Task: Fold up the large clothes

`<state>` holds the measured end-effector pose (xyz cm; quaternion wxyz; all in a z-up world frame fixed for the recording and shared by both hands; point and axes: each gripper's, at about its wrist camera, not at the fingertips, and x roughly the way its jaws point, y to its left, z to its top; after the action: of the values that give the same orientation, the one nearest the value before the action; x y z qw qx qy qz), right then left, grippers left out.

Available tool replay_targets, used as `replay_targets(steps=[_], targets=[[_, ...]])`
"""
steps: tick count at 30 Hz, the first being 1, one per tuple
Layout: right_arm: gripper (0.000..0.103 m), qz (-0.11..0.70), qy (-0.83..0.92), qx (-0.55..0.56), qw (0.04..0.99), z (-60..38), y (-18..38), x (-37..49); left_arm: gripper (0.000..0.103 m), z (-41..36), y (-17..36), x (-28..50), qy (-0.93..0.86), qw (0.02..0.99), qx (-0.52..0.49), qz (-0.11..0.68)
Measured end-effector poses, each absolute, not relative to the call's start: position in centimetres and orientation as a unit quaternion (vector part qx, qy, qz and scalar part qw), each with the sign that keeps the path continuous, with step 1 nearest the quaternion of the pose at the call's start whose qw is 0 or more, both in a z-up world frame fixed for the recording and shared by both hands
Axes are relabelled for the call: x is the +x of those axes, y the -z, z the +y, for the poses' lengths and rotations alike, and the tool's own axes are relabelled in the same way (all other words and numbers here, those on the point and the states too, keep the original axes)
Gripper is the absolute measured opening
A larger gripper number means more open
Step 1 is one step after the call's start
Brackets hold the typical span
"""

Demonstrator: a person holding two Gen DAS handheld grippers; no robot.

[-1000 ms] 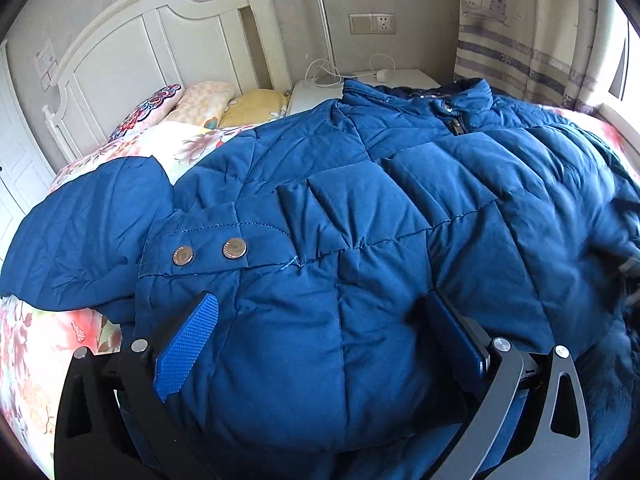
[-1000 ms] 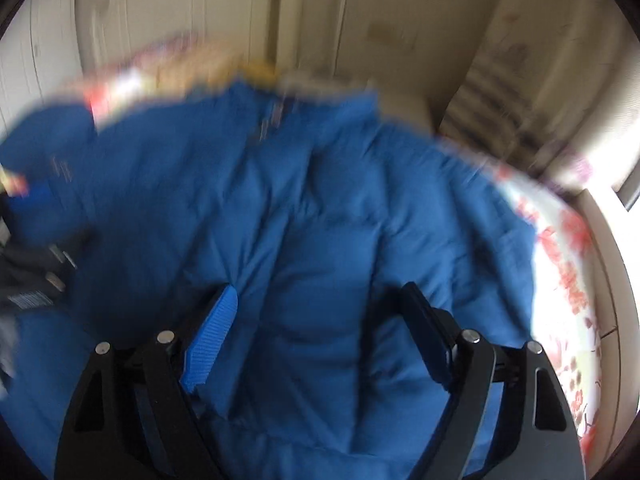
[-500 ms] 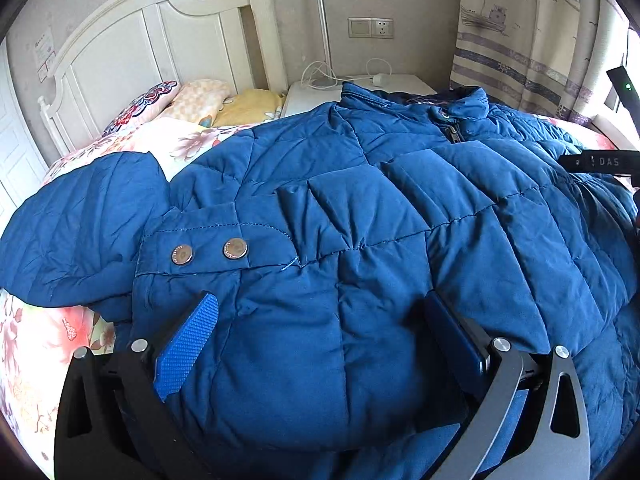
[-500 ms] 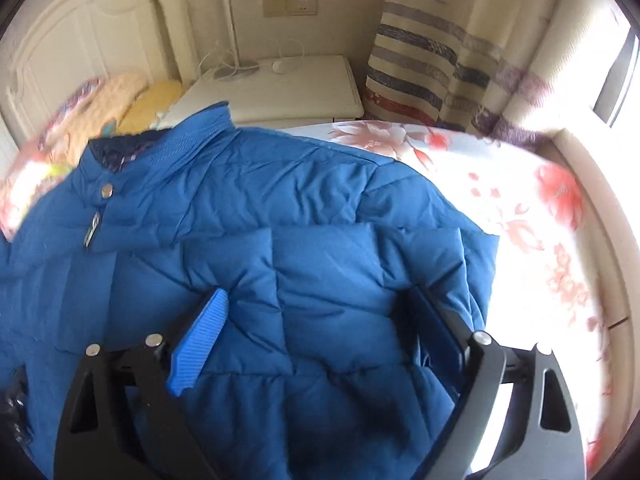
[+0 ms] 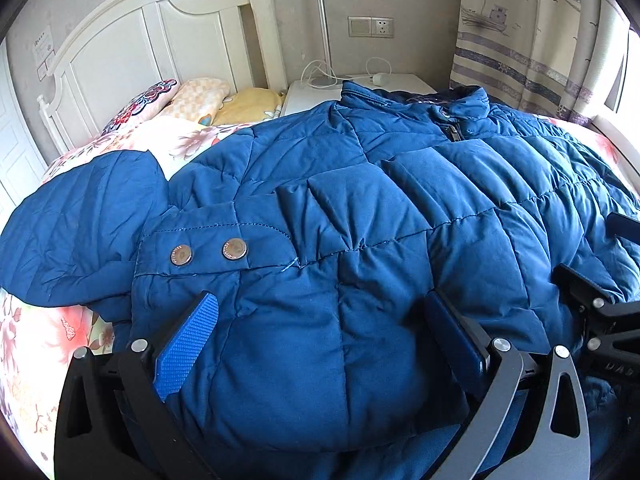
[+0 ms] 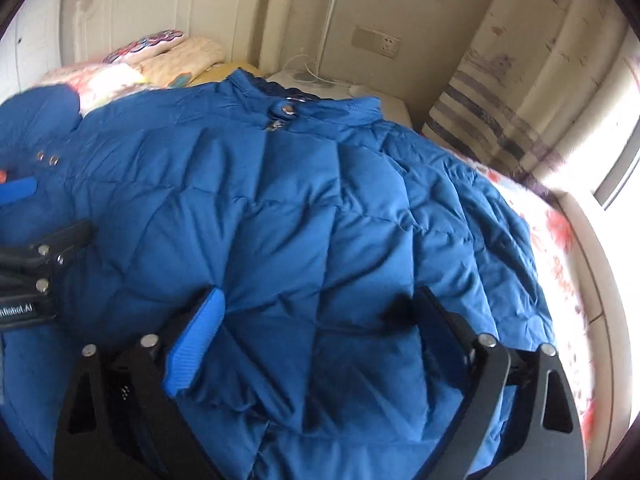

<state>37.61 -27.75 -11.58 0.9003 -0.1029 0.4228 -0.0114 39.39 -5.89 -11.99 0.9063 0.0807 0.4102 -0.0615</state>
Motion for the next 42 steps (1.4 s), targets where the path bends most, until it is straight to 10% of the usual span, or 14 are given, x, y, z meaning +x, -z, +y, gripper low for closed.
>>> replay_targets(steps=[16,40,42], targets=[[0.099,0.422,0.027,-0.08,0.903,-27.9,12.6,35.0,0.099,-5.0,10.9,38.3,0.066,0.918,0.059,0.388],[0.1,0.425,0.021,-0.07,0.902,-28.3,12.5,35.1,0.098,26.0,10.4,40.6,-0.002,0.842,-0.419,0.339],[0.1,0.423,0.024,-0.076,0.903,-28.1,12.5,35.0,0.086,26.0,10.2,41.8,-0.015,0.838,-0.431,0.333]])
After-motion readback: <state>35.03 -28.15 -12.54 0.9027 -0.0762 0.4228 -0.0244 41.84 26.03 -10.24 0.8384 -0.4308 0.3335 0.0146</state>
